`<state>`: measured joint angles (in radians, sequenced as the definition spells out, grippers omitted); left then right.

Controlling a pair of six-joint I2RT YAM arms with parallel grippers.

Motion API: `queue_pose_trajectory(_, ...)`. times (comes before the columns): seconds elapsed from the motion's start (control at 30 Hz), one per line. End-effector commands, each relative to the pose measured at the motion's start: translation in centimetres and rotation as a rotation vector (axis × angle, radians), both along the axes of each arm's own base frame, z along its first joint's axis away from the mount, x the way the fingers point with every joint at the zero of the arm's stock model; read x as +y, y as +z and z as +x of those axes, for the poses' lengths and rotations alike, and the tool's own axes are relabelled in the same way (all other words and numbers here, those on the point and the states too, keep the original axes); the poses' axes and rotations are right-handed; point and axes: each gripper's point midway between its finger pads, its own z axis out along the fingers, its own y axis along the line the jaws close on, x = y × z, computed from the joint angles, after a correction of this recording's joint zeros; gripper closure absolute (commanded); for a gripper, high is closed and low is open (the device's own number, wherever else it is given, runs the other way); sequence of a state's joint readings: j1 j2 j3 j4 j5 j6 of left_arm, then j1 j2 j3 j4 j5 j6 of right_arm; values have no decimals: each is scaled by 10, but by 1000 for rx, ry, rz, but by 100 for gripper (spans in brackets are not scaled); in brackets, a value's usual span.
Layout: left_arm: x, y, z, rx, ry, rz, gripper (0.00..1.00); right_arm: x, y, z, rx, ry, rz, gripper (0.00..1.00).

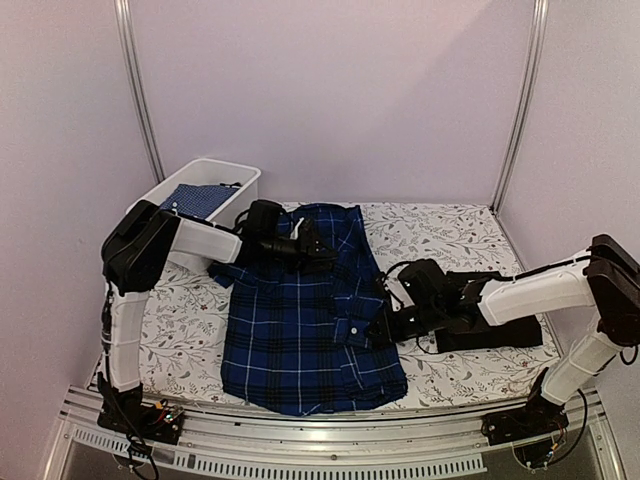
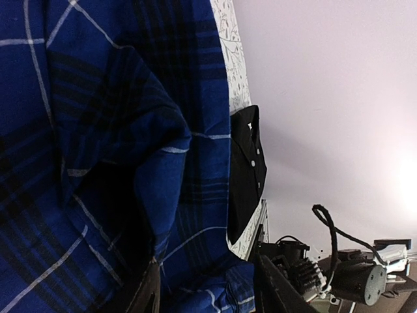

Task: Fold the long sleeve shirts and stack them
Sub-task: Smooth out the 1/3-folded shirt at the center of the board.

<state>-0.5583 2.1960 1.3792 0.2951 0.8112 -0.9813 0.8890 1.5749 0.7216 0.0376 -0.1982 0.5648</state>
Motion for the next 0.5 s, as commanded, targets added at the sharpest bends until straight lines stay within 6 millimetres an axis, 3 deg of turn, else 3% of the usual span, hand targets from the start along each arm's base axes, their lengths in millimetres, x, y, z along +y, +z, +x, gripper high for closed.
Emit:
queue_pose_trajectory(0.0,-2,-3,3,8,16,5,51,6,18,8,-12,-3,7,95)
queue_pose_trajectory(0.03,-1,-5,4,13,26,14,51,4,21,6,-8,-1,0,100)
queue_pose_trajectory(0.23,-3,0,4,36,56,-45,45,-17,53,-7,6,-13,-43,100)
queue_pose_trajectory(0.37,4,14,9,27,109,-72,47,-19,112,-4,-74,-7,5,100)
queue_pose_trajectory(0.47,26,17,14,-12,168,-37,56,-9,160,11,-143,4,50,100)
